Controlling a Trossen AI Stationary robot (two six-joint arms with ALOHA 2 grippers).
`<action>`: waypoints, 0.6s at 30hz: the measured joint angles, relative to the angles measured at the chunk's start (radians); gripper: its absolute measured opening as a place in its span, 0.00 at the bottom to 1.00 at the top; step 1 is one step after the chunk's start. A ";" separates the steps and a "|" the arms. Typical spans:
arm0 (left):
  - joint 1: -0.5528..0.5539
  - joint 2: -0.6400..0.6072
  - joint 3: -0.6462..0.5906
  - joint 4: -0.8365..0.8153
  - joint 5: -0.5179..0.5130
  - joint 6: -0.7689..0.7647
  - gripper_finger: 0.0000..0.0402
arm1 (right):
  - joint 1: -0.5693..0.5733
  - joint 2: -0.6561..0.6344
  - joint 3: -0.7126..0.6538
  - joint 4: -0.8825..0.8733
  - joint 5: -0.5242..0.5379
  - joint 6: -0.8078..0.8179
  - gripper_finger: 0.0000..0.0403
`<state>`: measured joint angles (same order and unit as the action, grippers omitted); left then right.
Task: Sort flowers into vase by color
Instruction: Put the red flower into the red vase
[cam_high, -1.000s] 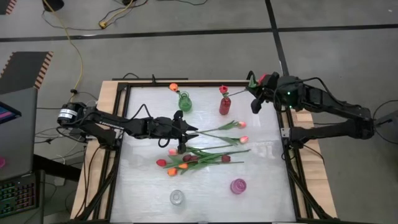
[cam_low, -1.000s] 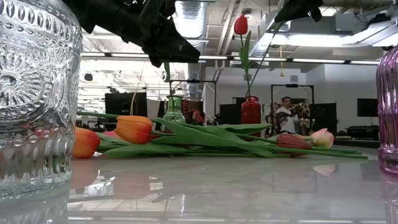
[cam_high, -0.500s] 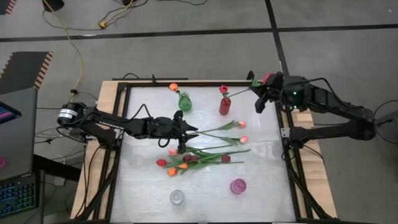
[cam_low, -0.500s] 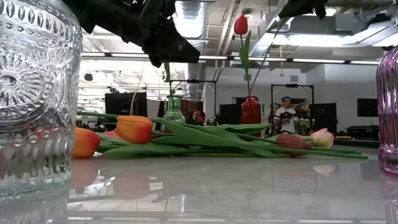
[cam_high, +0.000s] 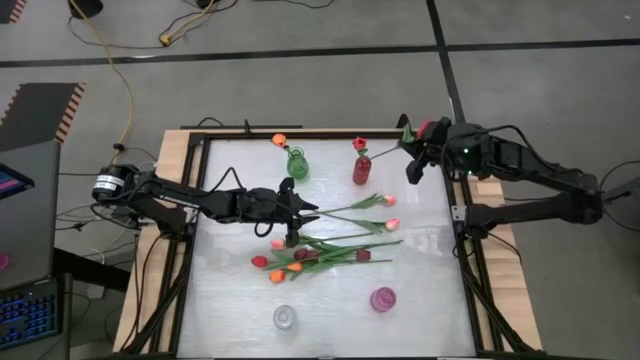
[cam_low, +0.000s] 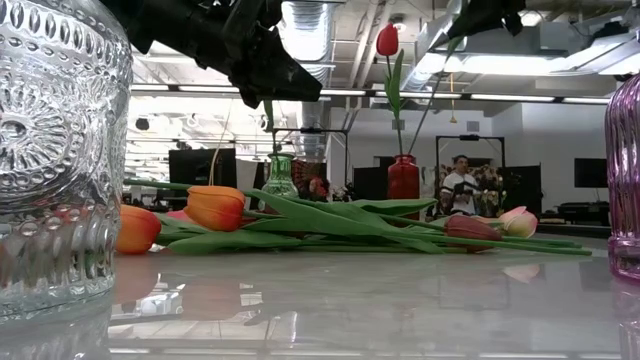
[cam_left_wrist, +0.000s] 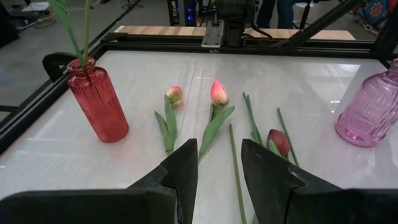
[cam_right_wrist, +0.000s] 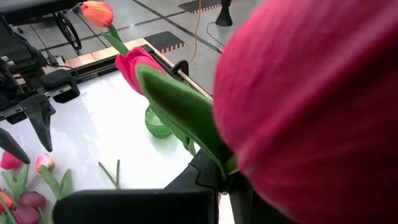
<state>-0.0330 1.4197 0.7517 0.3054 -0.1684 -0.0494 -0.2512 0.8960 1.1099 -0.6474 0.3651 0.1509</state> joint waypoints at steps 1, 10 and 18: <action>0.000 0.000 0.000 0.000 0.000 0.000 0.28 | 0.000 0.005 0.000 0.000 0.000 0.000 0.10; 0.000 0.000 0.000 0.000 0.000 0.000 0.28 | 0.000 0.081 0.000 0.037 0.000 -0.001 0.13; 0.000 0.000 0.000 0.000 0.000 0.000 0.28 | 0.000 0.152 0.000 0.065 0.000 -0.003 0.15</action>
<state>-0.0330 1.4197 0.7517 0.3054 -0.1680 -0.0494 -0.2516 1.0475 1.1099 -0.5827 0.3653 0.1483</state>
